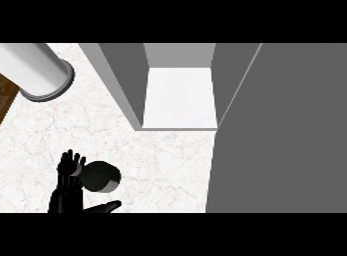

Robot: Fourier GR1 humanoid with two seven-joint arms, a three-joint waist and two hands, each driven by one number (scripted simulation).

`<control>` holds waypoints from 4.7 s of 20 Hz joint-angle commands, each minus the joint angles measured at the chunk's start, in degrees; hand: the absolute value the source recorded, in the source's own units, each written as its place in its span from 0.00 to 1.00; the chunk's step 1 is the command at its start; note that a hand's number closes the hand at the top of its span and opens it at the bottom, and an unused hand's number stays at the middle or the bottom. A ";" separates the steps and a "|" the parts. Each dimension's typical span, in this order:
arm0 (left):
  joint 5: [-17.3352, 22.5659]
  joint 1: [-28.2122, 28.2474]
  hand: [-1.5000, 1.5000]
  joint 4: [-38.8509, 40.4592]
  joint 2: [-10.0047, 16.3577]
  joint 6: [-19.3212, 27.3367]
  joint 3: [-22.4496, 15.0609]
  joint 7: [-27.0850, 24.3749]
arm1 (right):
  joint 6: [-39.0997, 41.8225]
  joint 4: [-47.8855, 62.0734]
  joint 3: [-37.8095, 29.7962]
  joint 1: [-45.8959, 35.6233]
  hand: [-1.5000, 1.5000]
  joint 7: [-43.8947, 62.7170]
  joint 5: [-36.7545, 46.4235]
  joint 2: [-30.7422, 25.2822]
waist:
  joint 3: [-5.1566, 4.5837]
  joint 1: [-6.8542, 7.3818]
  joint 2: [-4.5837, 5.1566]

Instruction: Pick up the wine, place it into the cabinet and close the cabinet

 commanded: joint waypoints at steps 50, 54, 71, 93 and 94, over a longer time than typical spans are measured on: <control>0.00 -8.26 1.00 -17.49 8.67 -13.86 1.75 10.83 | 0.70 -5.73 0.27 1.82 0.00 3.81 -2.95 1.82 | 0.03 0.35 -0.15; -2.80 -11.01 1.00 -24.30 7.34 -7.79 -0.39 17.63 | 2.07 -7.24 -4.48 2.91 0.00 3.74 -8.39 0.79 | 0.08 -0.07 -0.20; -12.00 -24.27 1.00 -32.36 -3.03 10.33 -16.52 36.84 | 4.00 -2.51 -4.97 3.38 0.00 -0.53 -7.87 1.20 | 0.03 -0.12 0.00; -13.05 -43.81 1.00 -14.14 -3.11 28.71 -21.44 34.65 | 4.57 -7.60 -4.05 4.68 0.00 2.66 -8.61 0.88 | 0.01 -0.71 0.02; -10.76 -42.57 1.00 -11.50 -3.11 28.96 -22.91 30.57 | 3.80 -8.42 -1.88 5.16 0.00 2.40 -7.10 2.31 | 0.00 -1.03 0.06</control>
